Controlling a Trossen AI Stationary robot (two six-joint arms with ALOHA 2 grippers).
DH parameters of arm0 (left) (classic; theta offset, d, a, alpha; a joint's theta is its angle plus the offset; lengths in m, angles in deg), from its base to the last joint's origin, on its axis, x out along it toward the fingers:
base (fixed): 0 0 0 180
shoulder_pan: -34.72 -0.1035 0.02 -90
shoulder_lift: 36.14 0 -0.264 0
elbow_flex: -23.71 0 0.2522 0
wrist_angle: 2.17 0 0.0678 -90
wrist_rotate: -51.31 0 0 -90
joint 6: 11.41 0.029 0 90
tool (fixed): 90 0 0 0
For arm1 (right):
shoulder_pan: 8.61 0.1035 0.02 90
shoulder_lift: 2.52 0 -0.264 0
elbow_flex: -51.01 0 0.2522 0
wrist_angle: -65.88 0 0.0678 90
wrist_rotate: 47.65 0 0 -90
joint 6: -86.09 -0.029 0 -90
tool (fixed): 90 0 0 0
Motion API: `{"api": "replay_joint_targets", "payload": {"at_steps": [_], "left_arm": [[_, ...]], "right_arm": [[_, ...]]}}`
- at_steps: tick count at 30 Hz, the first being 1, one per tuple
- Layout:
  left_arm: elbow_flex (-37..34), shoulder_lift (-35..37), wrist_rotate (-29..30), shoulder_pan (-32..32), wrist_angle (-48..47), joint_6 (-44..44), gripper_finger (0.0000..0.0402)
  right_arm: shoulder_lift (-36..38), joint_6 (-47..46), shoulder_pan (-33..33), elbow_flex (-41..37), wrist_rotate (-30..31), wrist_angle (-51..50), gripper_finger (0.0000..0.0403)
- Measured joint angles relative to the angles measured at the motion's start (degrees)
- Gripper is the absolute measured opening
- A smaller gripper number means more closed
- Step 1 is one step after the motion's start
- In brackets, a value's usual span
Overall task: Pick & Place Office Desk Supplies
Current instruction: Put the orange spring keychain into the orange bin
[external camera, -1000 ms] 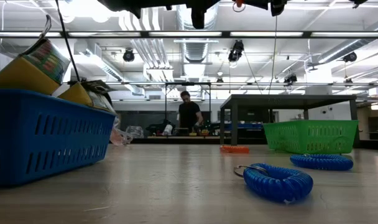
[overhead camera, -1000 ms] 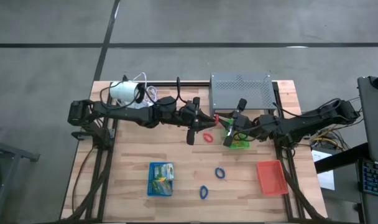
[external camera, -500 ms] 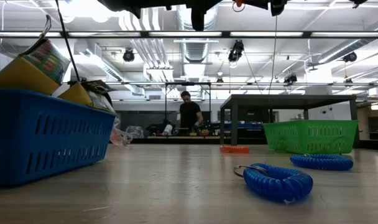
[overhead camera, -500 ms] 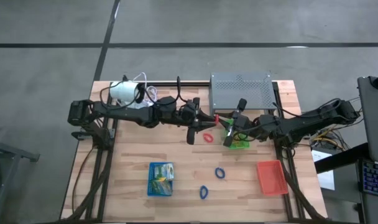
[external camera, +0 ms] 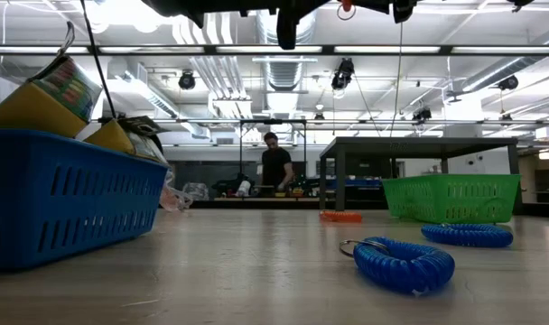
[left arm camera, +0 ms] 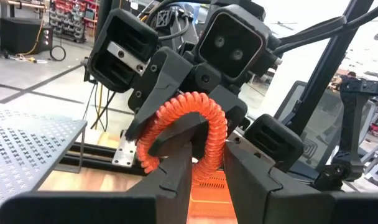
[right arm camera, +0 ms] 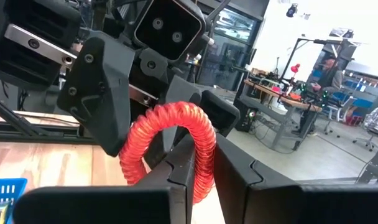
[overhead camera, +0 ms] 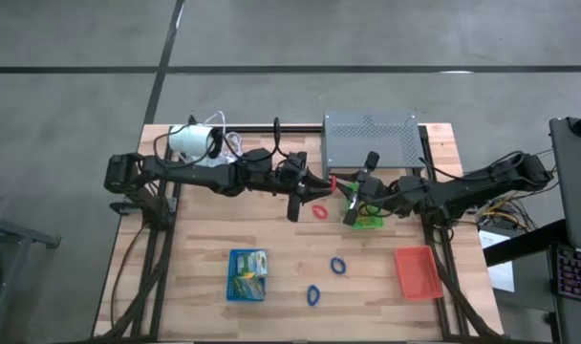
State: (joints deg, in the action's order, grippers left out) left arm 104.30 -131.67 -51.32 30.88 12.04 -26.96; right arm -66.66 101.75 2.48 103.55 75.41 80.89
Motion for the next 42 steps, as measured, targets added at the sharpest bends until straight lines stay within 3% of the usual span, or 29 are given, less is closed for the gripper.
{"api": "replay_joint_targets", "payload": {"at_steps": [20,42], "left_arm": [[0.02,0.83,0.0,-0.02,0.48,-4.42,0.0099],[0.02,0.85,-0.7,0.11,-0.93,-3.35,0.0099]], "right_arm": [[0.0,1.12,0.02,0.0,0.02,-0.3,0.0029],[0.0,1.51,0.02,0.0,0.02,-0.7,0.0029]]}}
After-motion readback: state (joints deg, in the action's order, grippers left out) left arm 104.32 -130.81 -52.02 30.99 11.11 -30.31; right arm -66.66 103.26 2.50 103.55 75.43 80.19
